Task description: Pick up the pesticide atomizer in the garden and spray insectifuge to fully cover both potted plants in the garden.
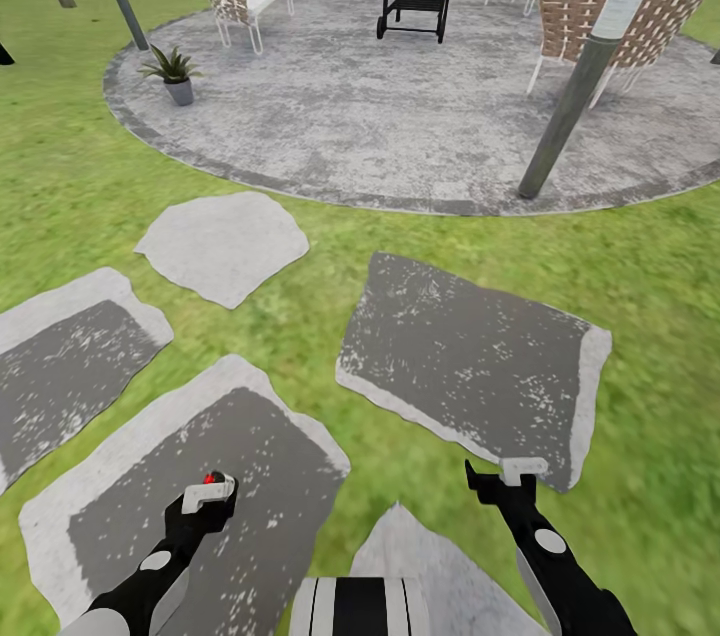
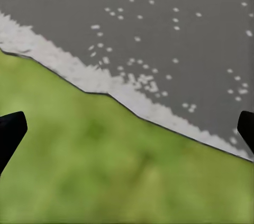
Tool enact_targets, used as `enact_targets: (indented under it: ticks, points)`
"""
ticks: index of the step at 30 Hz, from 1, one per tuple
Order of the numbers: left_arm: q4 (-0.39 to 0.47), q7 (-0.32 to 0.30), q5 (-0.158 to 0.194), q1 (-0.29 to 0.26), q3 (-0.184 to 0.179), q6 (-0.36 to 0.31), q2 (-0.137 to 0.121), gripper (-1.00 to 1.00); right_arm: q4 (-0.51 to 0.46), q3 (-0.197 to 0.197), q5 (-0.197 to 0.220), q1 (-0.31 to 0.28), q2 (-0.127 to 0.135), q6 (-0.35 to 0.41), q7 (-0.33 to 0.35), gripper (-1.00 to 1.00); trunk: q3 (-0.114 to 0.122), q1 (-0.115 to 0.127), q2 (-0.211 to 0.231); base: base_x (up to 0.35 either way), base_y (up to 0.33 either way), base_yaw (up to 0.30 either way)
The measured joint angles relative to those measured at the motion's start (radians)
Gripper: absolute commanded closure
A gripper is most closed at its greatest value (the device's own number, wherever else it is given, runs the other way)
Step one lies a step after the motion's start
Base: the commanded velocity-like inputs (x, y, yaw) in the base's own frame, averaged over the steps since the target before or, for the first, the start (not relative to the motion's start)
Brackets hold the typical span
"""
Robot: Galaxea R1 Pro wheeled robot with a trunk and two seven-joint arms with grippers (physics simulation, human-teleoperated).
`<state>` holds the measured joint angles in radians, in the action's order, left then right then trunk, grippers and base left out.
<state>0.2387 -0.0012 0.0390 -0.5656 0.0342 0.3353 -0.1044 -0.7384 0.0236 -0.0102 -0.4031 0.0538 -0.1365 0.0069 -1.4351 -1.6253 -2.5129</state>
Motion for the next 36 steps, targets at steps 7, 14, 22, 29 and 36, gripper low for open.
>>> enact_targets:
  ticks: [7,14,22,29,36]
  points:
    - [0.000,0.000,0.000,0.000,0.000,0.001,0.000,-1.00,0.000,0.000,0.000,0.000,0.000,0.000,0.000,-1.00,0.000,0.000,0.000,0.009,0.000,0.000]
    - [0.000,0.000,0.000,0.000,0.000,0.000,0.000,-1.00,0.000,0.000,0.000,0.000,0.000,0.001,0.000,-1.00,0.000,0.000,0.000,0.059,0.000,0.000]
    - [0.000,0.000,0.000,0.000,0.000,0.001,0.000,-1.00,0.000,0.000,0.000,0.000,0.000,0.000,0.000,-1.00,0.000,0.000,0.000,0.007,0.000,0.000]
    - [0.001,0.000,0.000,0.000,0.000,0.001,0.000,-1.00,0.000,0.000,0.000,0.000,0.000,0.000,0.000,-1.00,0.000,0.000,0.000,0.000,0.000,0.000]
    - [0.001,0.000,0.000,0.000,-0.001,0.001,0.001,-1.00,0.000,0.000,0.000,0.000,0.000,0.001,0.000,-1.00,0.000,0.000,0.000,0.000,0.000,0.000]
